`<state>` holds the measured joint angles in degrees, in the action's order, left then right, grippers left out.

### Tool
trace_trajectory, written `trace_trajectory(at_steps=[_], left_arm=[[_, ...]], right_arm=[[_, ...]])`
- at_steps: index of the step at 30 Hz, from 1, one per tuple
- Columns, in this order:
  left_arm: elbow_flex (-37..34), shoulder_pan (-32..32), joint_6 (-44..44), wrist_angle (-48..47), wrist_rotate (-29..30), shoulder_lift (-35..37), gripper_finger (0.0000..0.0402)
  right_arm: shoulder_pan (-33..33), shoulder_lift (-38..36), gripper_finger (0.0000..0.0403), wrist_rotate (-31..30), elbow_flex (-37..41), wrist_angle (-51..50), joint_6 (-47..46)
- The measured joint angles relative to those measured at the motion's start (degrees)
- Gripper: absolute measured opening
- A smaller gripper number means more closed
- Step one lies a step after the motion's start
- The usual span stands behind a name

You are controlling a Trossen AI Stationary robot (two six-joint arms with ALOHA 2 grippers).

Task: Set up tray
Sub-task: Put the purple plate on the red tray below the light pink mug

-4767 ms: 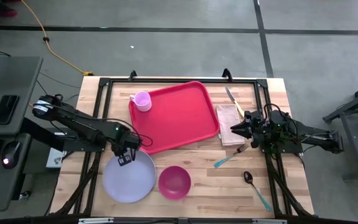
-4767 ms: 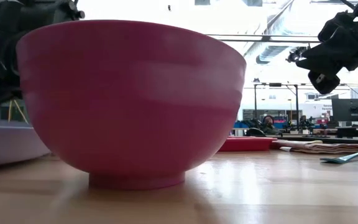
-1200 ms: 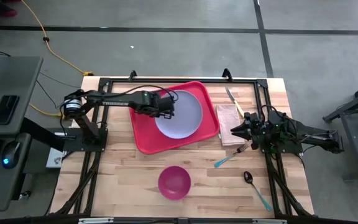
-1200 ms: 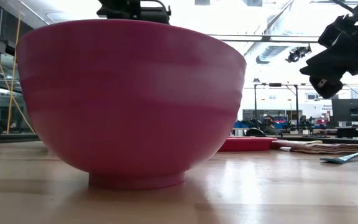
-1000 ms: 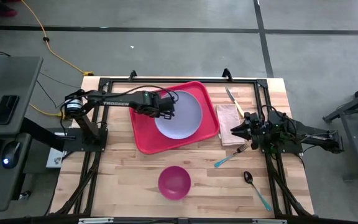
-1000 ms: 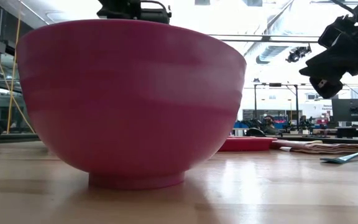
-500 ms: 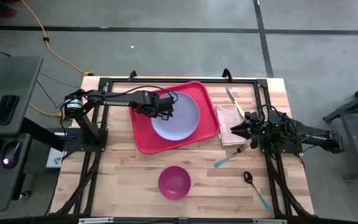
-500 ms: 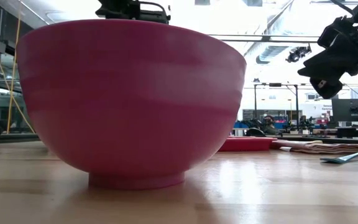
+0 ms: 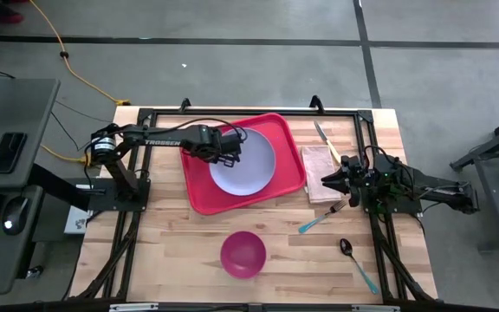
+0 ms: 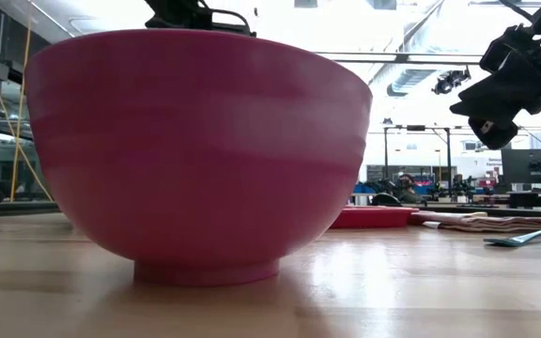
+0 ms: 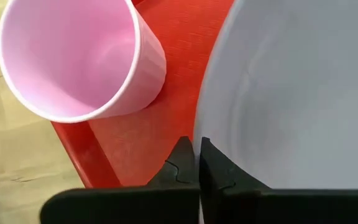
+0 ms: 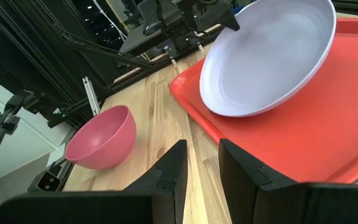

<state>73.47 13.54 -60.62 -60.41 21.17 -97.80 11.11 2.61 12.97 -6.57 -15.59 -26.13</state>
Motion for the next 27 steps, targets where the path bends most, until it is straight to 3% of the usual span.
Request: trace_trajectory(at_steps=[27], left_arm=[[-0.17,-0.04,0.59,-3.18,-0.68,-0.08,0.0068]], right_arm=[[0.00,0.00,0.0071,0.02,0.00,-0.02,0.20]])
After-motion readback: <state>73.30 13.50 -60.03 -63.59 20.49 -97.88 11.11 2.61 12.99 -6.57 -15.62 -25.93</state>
